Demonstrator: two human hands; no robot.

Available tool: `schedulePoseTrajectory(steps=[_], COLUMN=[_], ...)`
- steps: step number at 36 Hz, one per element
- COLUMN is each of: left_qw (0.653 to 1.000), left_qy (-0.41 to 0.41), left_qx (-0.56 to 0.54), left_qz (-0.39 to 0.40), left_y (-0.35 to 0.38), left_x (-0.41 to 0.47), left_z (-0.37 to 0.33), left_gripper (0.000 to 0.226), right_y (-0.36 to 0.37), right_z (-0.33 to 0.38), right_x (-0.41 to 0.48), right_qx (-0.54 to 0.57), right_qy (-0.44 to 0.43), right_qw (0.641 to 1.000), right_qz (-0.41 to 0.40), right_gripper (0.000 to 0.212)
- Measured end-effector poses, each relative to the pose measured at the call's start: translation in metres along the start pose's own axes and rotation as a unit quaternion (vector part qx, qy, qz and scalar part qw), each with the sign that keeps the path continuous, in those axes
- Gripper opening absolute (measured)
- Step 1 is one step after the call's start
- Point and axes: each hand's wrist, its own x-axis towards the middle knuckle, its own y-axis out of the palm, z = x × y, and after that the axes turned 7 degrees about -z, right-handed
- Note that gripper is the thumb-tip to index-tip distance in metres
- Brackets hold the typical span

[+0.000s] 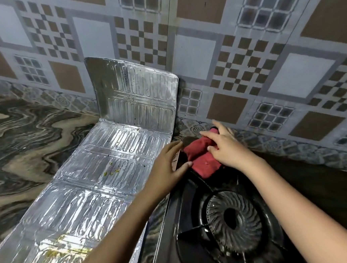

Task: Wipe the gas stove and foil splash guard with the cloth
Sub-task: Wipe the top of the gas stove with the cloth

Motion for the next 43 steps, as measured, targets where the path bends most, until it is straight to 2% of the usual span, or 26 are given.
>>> schedulePoseTrajectory(steps=[4,10,14,19,22,26,29,34,40,43], left_qw=[0.993,0.971,0.959,0.946,0.940,0.936,0.937,0.941,0.936,0.933], left_qy=[-0.069,-0.140,-0.164,-0.185,-0.190,-0.202,-0.201,-0.199,-0.199,-0.190], left_qx=[-0.073,-0.167,-0.217,-0.257,-0.276,-0.285,-0.280,-0.268,-0.280,-0.295], left_qz=[0.053,0.093,0.083,0.071,0.057,0.050,0.052,0.051,0.075,0.082], left_y=[-0.001,0.002,0.006,0.006,0.005,0.005,0.005,0.004,0.001,0.001], left_x=[-0.010,-0.018,-0.022,-0.027,-0.028,-0.028,-0.029,-0.029,-0.029,-0.027], left_z=[0.002,0.006,0.006,0.007,0.004,0.002,0.001,-0.004,-0.003,-0.001], left_gripper=[0.061,0.056,0.054,0.066,0.060,0.057,0.064,0.057,0.047,0.042], right_y=[0.012,0.024,0.028,0.023,0.020,0.027,0.033,0.035,0.034,0.025], right_z=[0.005,0.006,0.007,0.004,0.003,0.005,0.007,0.005,-0.016,-0.027], right_x=[0.004,0.015,0.023,0.028,0.023,0.023,0.027,0.039,0.047,0.045], right_qx=[0.009,0.003,-0.025,-0.019,0.003,-0.071,-0.079,-0.057,-0.041,-0.036], right_qy=[0.001,0.007,-0.017,-0.044,-0.083,-0.118,-0.122,-0.074,0.065,0.101], right_qw=[0.998,0.995,0.994,0.991,0.990,0.984,0.986,0.994,0.995,0.992], right_qz=[0.068,0.099,0.107,0.127,0.117,0.114,0.083,0.063,0.057,0.069], right_gripper=[0.048,0.048,0.047,0.046,0.044,0.046,0.045,0.045,0.059,0.061])
